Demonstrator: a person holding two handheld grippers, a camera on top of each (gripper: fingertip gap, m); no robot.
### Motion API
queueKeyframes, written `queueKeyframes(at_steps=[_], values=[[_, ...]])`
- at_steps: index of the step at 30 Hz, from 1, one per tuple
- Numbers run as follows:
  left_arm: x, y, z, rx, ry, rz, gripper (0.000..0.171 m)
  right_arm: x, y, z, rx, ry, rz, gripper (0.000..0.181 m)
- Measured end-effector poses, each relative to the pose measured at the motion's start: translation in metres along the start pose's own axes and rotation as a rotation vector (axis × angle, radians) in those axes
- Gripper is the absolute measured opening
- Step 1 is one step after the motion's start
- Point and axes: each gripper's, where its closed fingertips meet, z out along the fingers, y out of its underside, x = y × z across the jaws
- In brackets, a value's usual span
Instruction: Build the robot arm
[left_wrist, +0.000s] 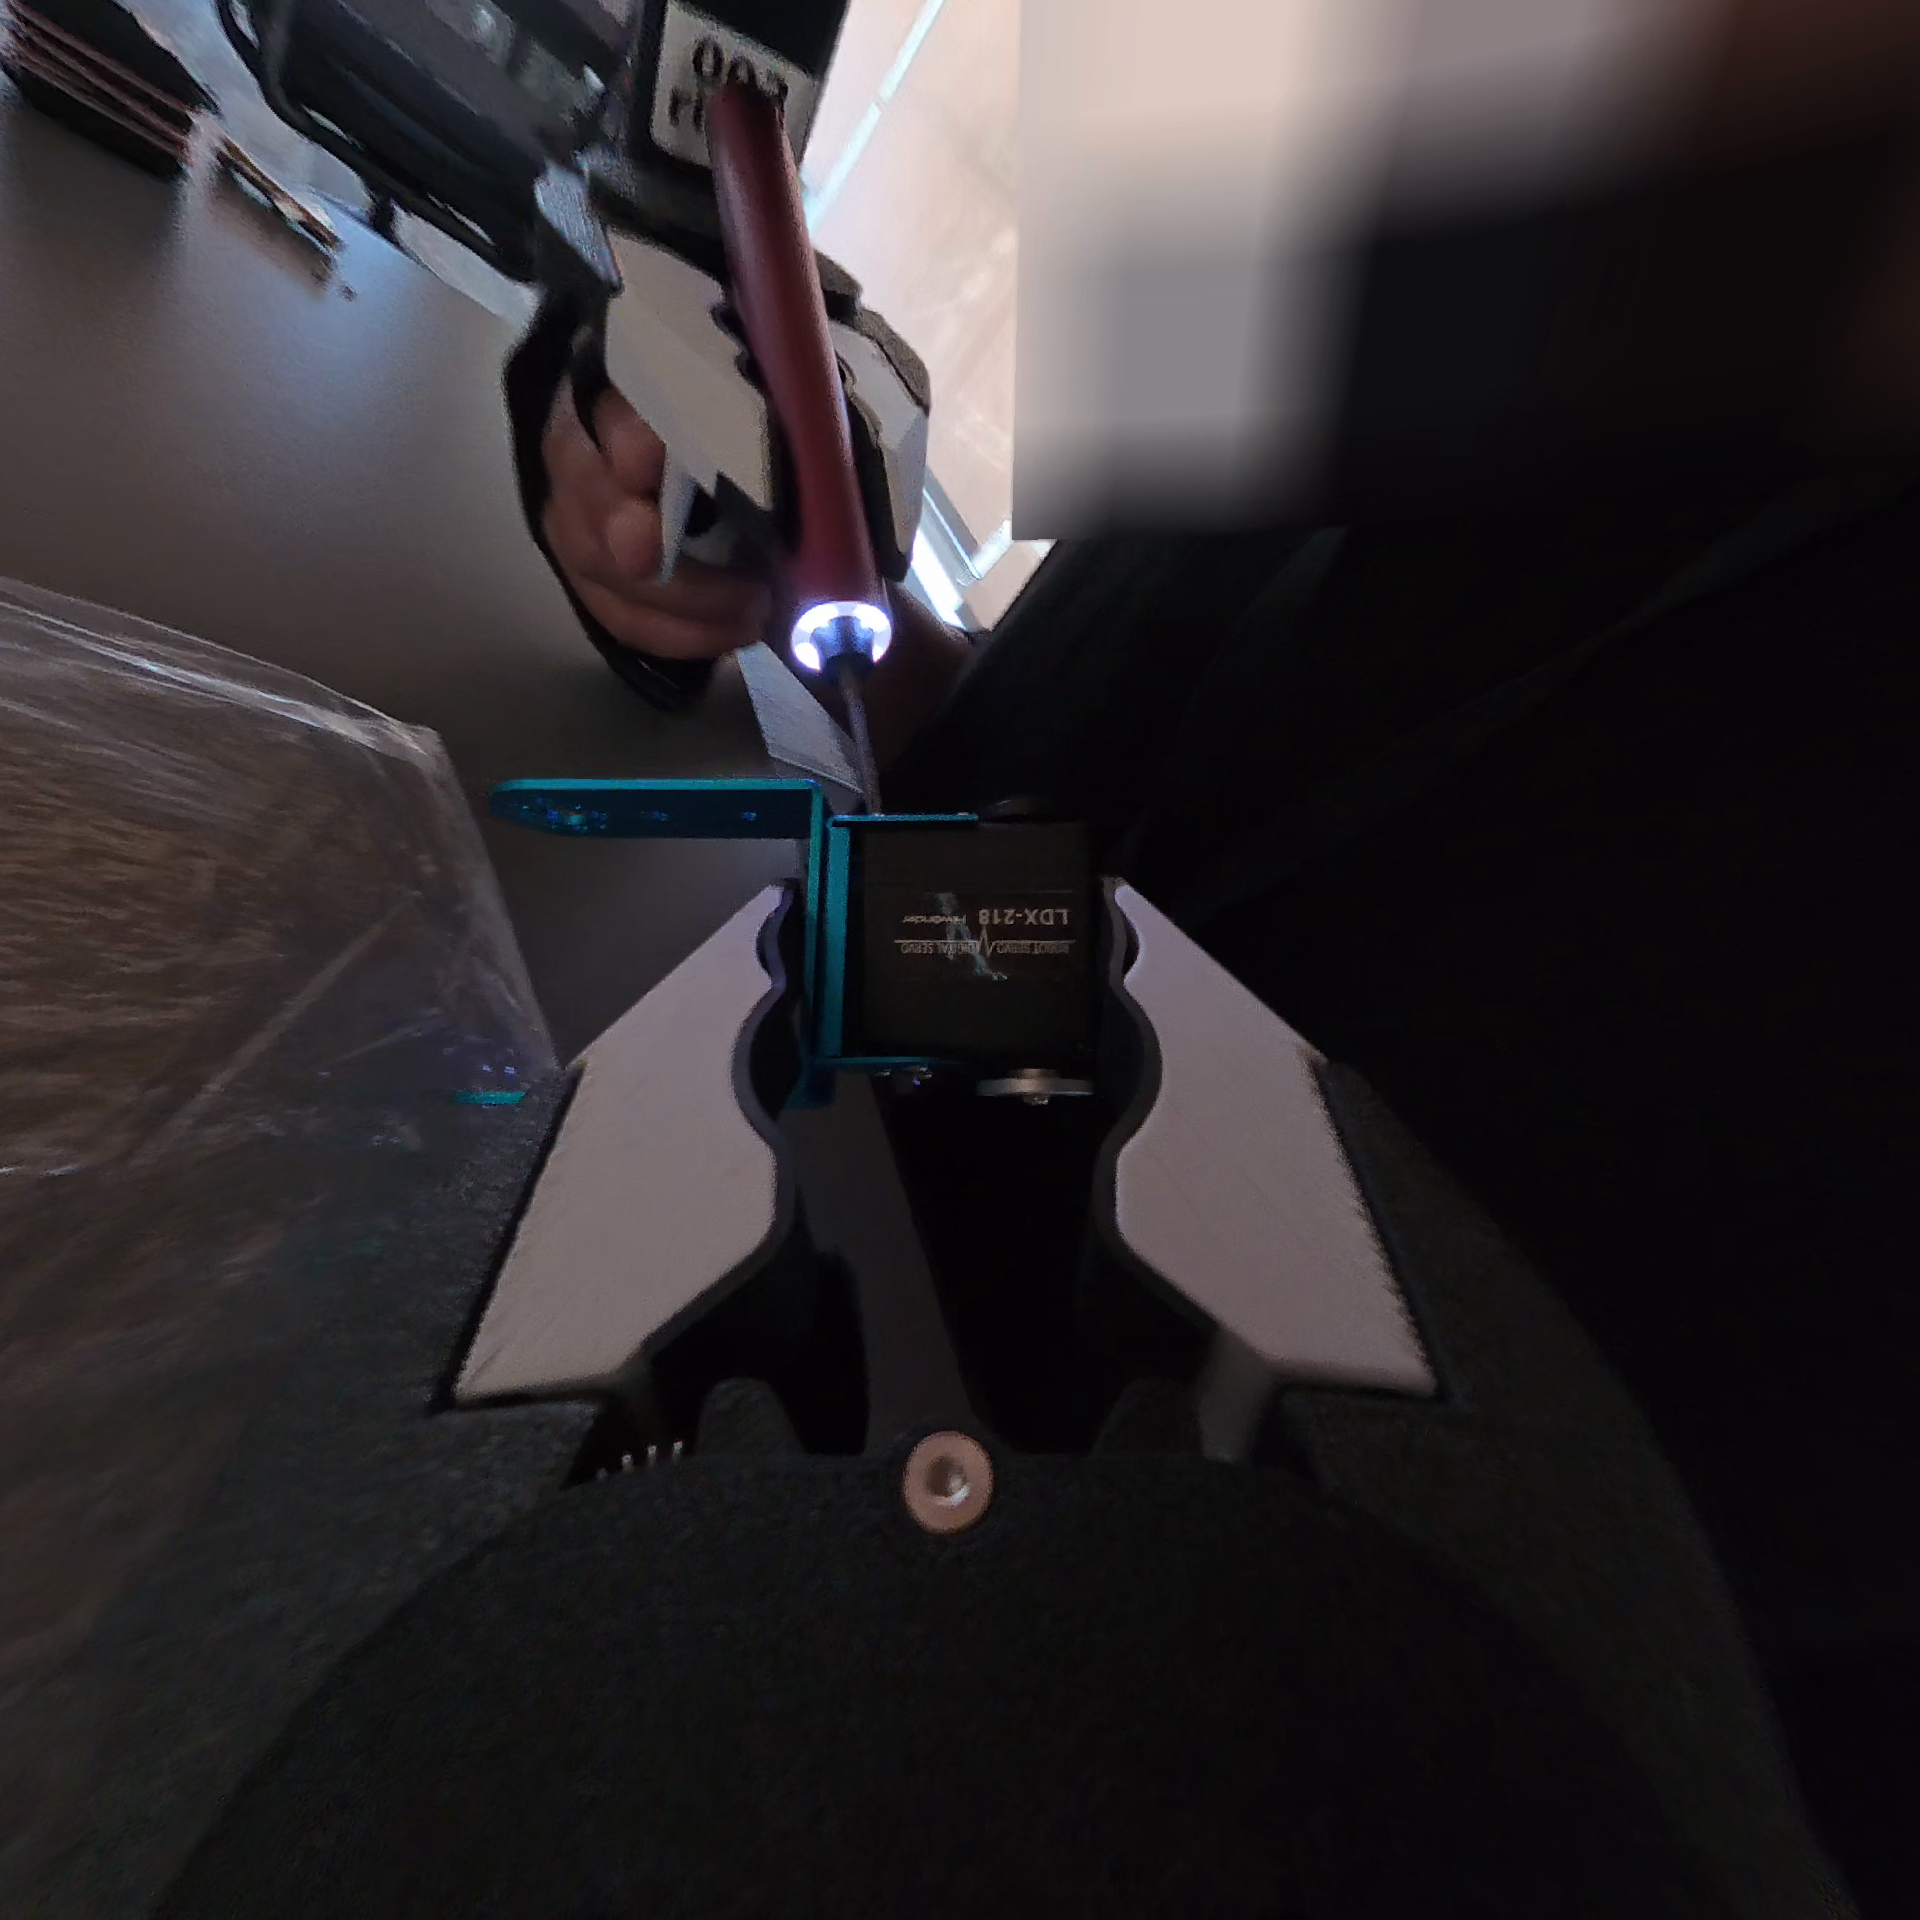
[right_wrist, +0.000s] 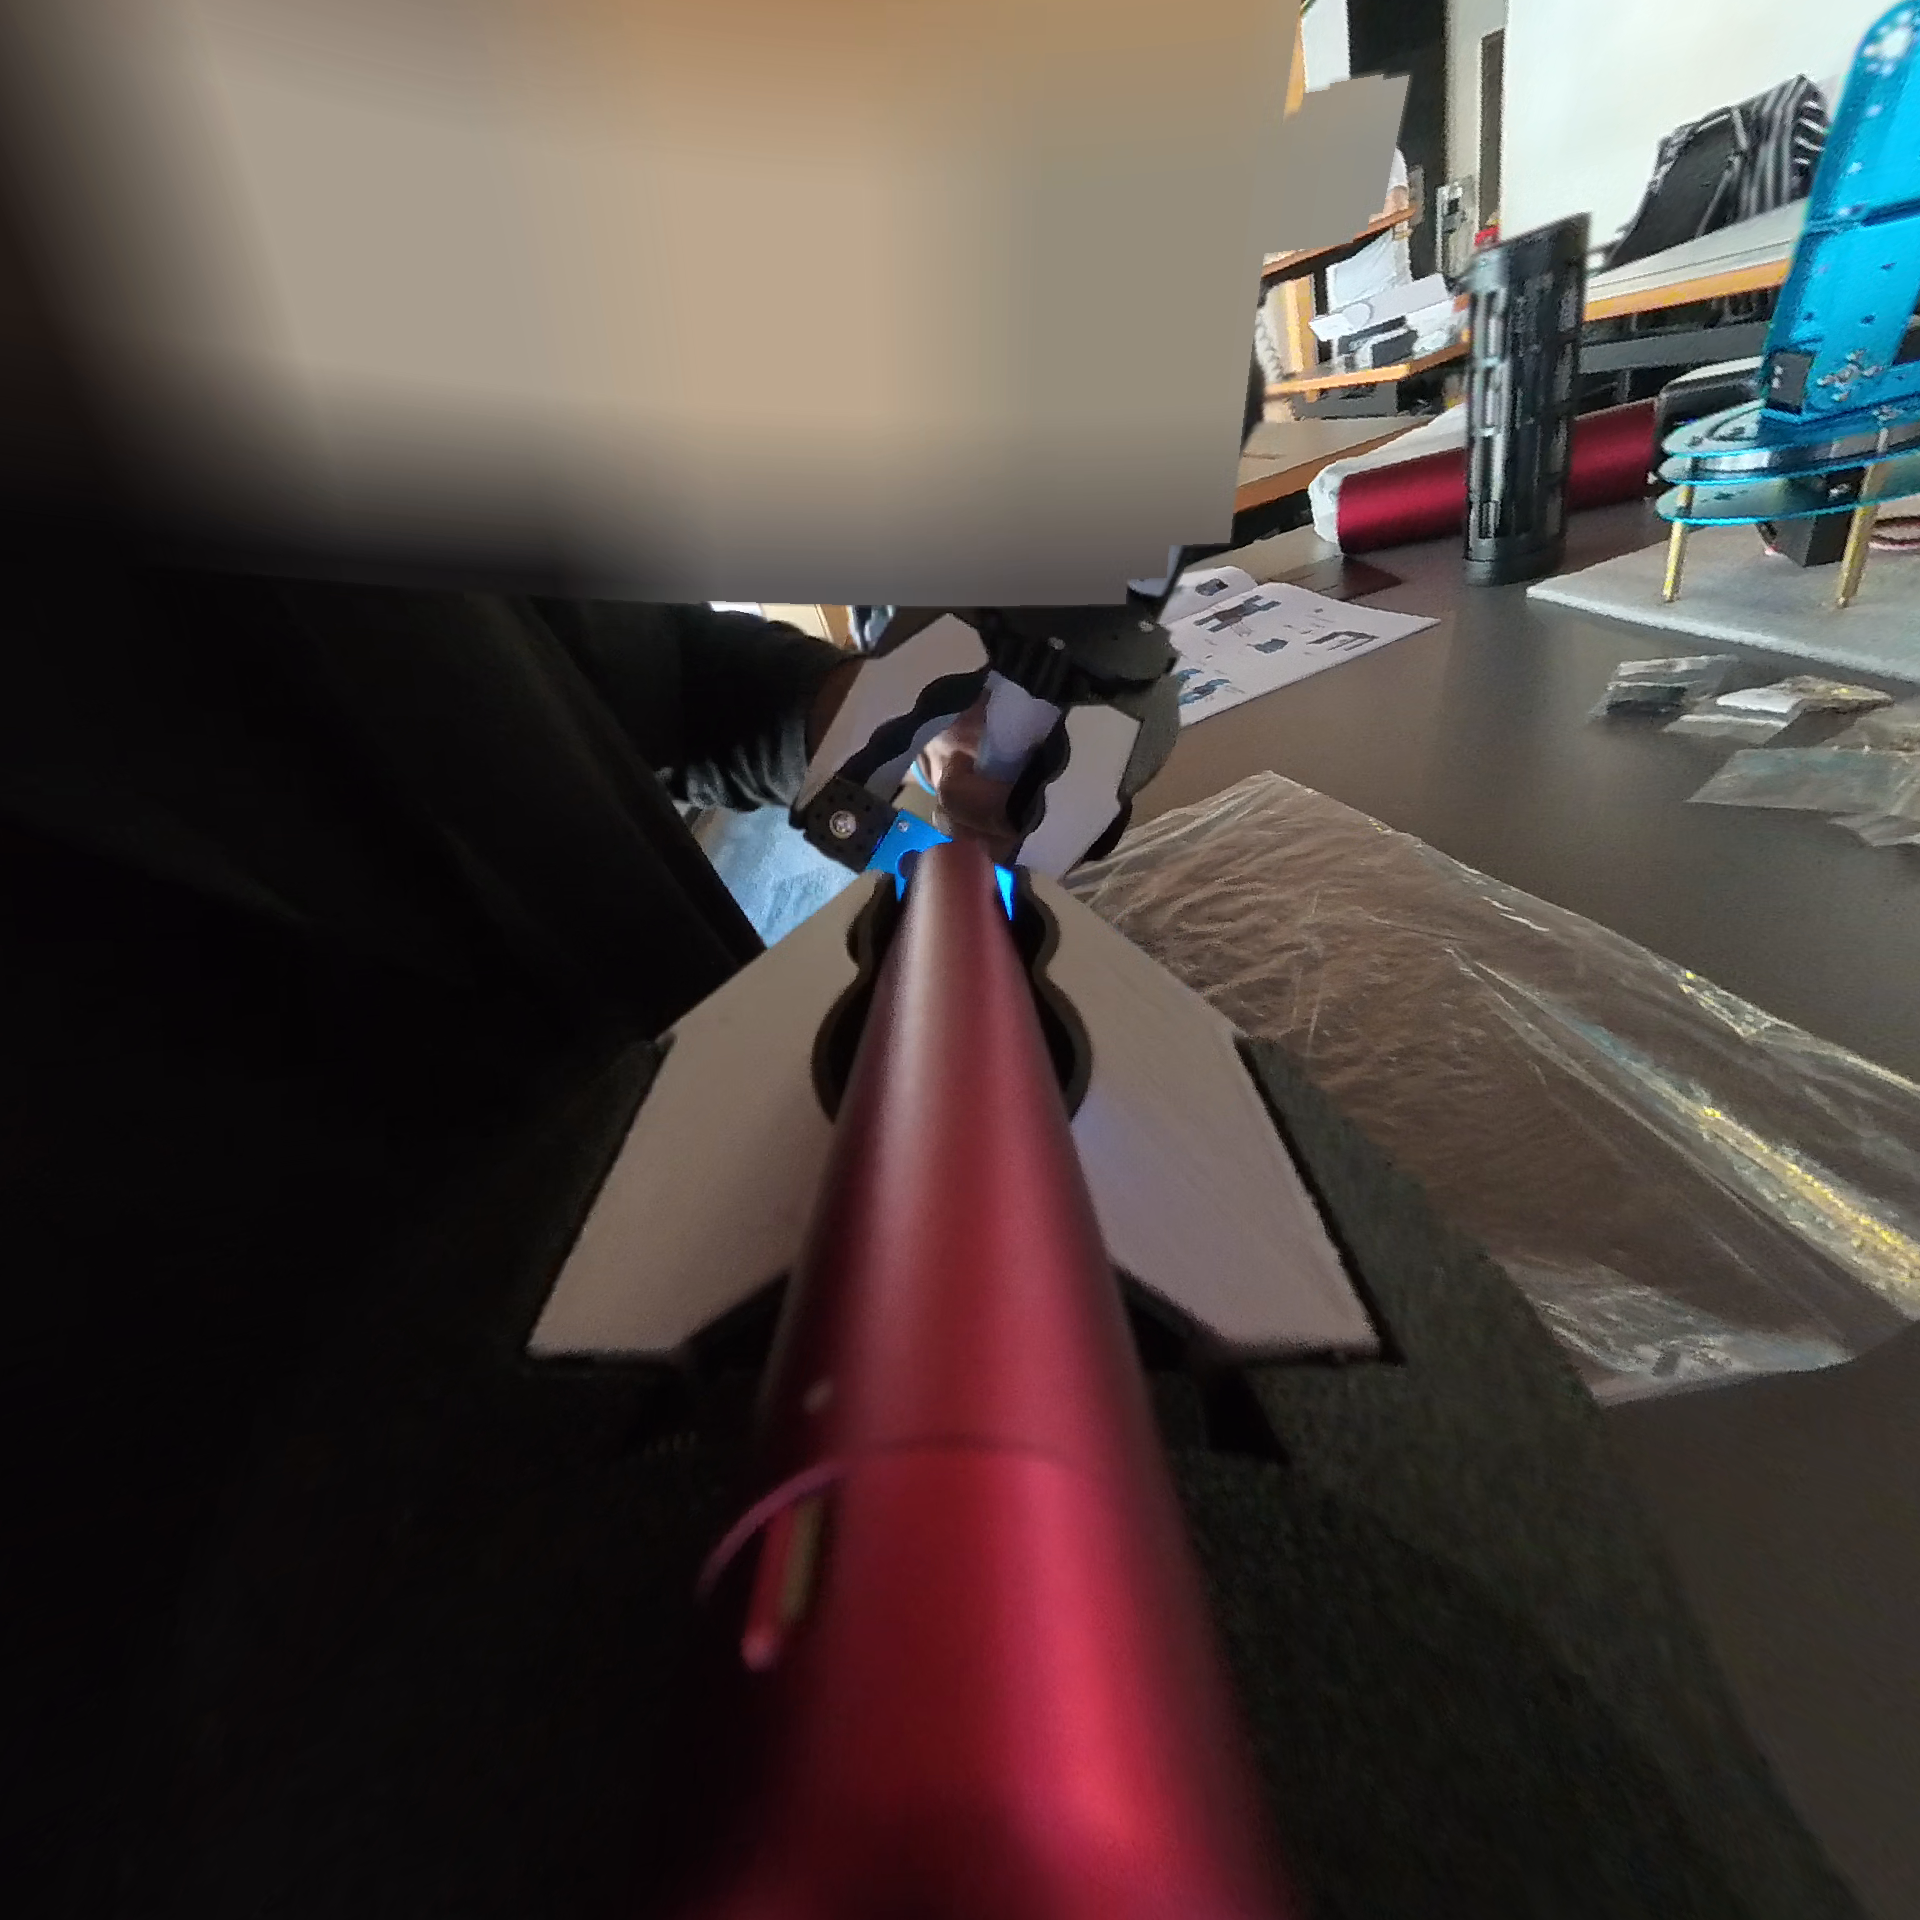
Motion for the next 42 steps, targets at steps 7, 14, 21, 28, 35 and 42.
queueKeyframes(at_steps=[7,14,21,28,35,42], values=[[0.000,0.001,0.000,-0.023,0.026,-0.039,0.053,-0.002,0.002,0.001,-0.009,0.003,-0.045,0.021],[0.005,0.001,0.000,0.023,0.103,-0.113,0.052,-0.005,0.002,0.003,-0.010,0.014,-0.106,0.022],[0.004,0.006,0.005,-0.008,0.058,-0.055,0.053,-0.003,0.001,0.001,-0.024,-0.022,-0.075,0.021],[-0.002,0.006,-0.006,0.000,-0.010,-0.019,0.055,-0.006,0.005,-0.004,-0.030,-0.038,-0.025,0.020],[0.000,0.004,-0.007,0.005,-0.003,-0.004,0.053,-0.004,0.005,0.002,-0.029,-0.026,-0.025,0.021],[0.000,0.006,-0.006,-0.002,0.002,-0.002,0.053,-0.005,0.008,0.004,-0.043,-0.036,-0.017,0.020]])
